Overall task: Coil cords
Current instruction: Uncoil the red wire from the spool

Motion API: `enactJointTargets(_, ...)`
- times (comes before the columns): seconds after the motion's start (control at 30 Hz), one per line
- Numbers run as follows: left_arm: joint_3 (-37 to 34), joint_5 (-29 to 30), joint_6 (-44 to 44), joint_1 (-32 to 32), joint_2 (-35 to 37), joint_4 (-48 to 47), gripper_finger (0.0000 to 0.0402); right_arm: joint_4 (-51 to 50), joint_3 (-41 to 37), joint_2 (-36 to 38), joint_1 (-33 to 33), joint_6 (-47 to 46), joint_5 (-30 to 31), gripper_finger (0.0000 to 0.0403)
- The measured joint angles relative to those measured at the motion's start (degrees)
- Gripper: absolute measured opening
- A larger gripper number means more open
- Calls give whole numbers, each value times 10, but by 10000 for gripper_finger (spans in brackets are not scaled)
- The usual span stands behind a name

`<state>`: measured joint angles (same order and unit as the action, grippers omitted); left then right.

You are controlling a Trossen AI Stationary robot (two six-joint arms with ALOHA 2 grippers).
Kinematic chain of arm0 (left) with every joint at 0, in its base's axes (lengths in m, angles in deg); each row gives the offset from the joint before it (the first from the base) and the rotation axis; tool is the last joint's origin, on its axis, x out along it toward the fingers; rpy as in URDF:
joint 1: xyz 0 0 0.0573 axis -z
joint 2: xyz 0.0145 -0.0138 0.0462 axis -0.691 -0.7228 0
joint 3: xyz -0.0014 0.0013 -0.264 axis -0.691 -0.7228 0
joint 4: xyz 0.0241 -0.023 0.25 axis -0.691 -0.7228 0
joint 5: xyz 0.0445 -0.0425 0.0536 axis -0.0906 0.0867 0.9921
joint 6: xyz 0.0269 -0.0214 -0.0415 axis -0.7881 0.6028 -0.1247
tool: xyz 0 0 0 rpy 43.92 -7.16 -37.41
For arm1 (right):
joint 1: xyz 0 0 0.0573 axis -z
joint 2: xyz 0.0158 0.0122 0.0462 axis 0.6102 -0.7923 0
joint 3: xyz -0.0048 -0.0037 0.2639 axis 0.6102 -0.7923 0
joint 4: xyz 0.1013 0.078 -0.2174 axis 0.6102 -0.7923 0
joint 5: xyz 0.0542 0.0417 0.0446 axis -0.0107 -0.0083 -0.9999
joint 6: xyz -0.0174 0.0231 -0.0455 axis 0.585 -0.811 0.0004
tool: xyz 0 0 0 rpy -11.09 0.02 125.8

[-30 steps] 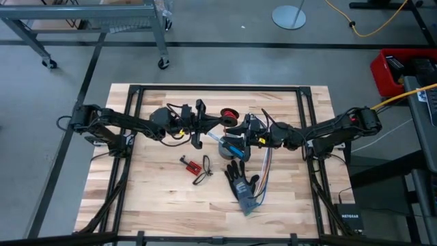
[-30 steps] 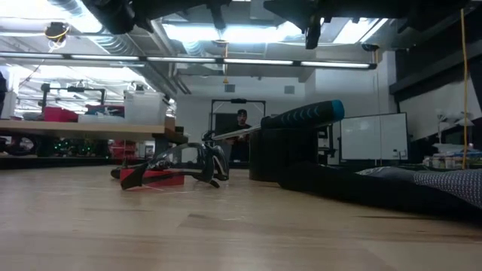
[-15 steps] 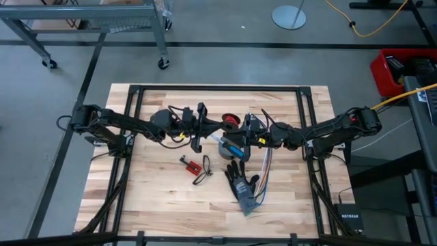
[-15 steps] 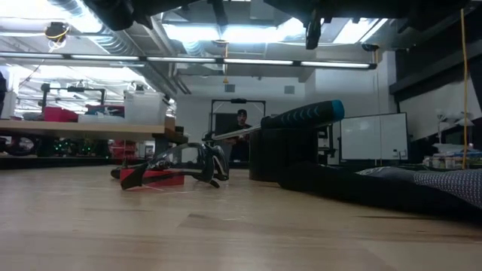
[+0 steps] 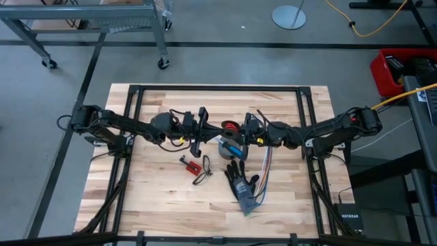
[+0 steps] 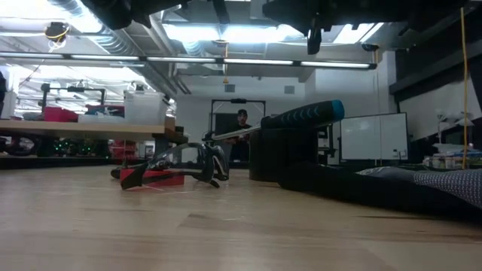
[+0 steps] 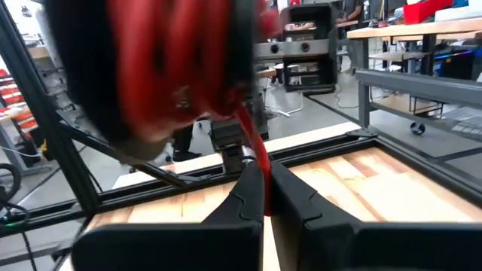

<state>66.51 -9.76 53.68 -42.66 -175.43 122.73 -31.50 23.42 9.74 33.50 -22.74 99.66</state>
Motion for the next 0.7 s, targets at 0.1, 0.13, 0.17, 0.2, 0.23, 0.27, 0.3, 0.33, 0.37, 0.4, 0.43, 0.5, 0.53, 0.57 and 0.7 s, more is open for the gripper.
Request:
enactJointTargets(0.1,0,0,0,1,0,-16,0,-4,0,0,12,4,-21,7)
enactJointTargets(0.13,0,0,3,1,0,-23,0,-6,0,-1,13,5,-25,7)
enactJointTargets(0.17,0,-1,10,1,0,-30,0,-9,-1,-1,13,8,-26,7)
enactJointTargets(0.2,0,-2,14,1,0,-36,0,-11,-1,-1,12,11,-27,7)
enactJointTargets(0.23,0,-4,18,2,1,-42,0,-12,-1,-1,12,20,-31,7)
enactJointTargets(0.27,0,-6,24,2,1,-47,0,-13,-1,-1,13,31,-35,7)
enactJointTargets(0.3,0,-8,27,2,1,-48,0,-13,-1,-1,12,45,-36,7)
enactJointTargets(0.33,0,-16,31,3,1,-49,0,-14,-1,-1,12,59,-36,7)
enactJointTargets(0.37,0,-22,38,3,1,-50,0,-15,-1,-1,12,75,-36,7)
enactJointTargets(0.4,0,-26,44,3,1,-51,0,-16,-1,-1,12,92,-37,7)
enactJointTargets(0.43,0,-30,54,4,1,-52,0,-19,-1,-1,12,108,-38,7)
enactJointTargets(0.5,0,-41,72,4,1,-56,0,-23,-1,-1,12,139,-41,7)
enactJointTargets(0.53,0,-47,81,4,1,-57,0,-23,-1,-1,12,153,-46,7)
enactJointTargets(0.57,0,-51,89,4,1,-62,0,-23,-1,-1,12,165,-53,7)
enactJointTargets(0.7,1,-62,122,4,6,-109,0,-26,-2,-2,12,207,-56,7)
